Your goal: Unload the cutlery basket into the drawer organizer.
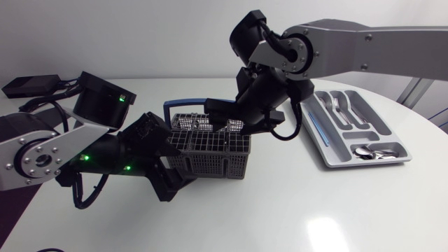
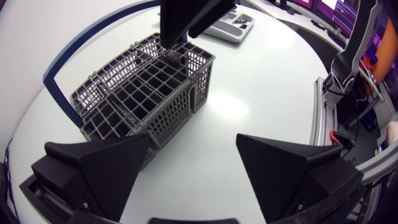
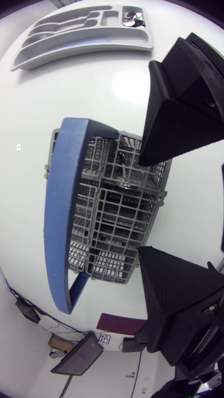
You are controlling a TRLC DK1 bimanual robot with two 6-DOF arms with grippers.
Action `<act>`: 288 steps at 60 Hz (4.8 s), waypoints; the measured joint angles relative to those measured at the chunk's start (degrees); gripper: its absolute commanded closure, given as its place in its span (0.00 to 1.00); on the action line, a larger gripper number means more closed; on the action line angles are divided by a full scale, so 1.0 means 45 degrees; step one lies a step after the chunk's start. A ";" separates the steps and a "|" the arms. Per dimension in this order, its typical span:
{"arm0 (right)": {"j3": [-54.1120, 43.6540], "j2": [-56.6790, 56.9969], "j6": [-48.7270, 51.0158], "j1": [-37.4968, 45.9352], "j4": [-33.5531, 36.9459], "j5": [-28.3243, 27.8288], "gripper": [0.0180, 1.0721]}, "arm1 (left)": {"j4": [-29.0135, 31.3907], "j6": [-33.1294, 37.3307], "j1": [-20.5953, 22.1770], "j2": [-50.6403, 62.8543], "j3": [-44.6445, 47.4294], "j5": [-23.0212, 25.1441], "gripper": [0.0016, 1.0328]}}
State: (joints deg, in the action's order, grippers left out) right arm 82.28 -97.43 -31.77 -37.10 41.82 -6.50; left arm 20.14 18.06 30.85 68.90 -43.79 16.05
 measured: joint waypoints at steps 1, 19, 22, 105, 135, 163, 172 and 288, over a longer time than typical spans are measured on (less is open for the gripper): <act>0.0000 0.0000 -0.0005 -0.0024 -0.0010 0.0083 0.14 | 0.0000 0.0005 0.0000 0.0005 0.0000 0.0000 0.05; 0.0000 -0.0291 -0.0340 -0.0160 -0.0015 0.0510 0.18 | 0.0097 0.0335 0.0000 0.0121 -0.0049 0.0000 0.05; 0.0005 -0.0384 -0.0384 -0.0160 -0.0015 0.0515 0.18 | 0.0131 0.0335 0.0000 0.0199 -0.0078 0.0000 0.05; 0.0622 -0.1598 -0.0578 -0.0461 -0.0510 0.1846 0.60 | 0.0175 0.0947 -0.0753 0.0466 -0.0141 0.0471 0.05; 0.0622 -0.1647 -0.0612 -0.0495 -0.0680 0.2123 0.77 | 0.0180 0.0957 -0.0942 0.0461 -0.0136 0.0476 0.05; 0.0583 -0.1647 -0.0617 -0.0495 -0.0695 0.2176 0.94 | 0.0194 0.0957 -0.0942 0.0364 -0.0121 0.0476 0.05; 0.0447 -0.1457 -0.0622 -0.0495 -0.0797 0.2181 0.94 | 0.0233 0.0952 -0.0942 0.0151 -0.0112 0.0481 0.05; -0.1326 0.2715 -0.0617 -0.0675 -0.2356 0.1054 0.94 | 0.0330 0.0947 -0.0899 -0.0010 0.0024 0.0476 0.05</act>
State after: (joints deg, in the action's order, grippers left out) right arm 76.31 -85.21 -34.54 -40.14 31.22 -1.76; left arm 21.63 22.33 26.81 68.86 -43.68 18.20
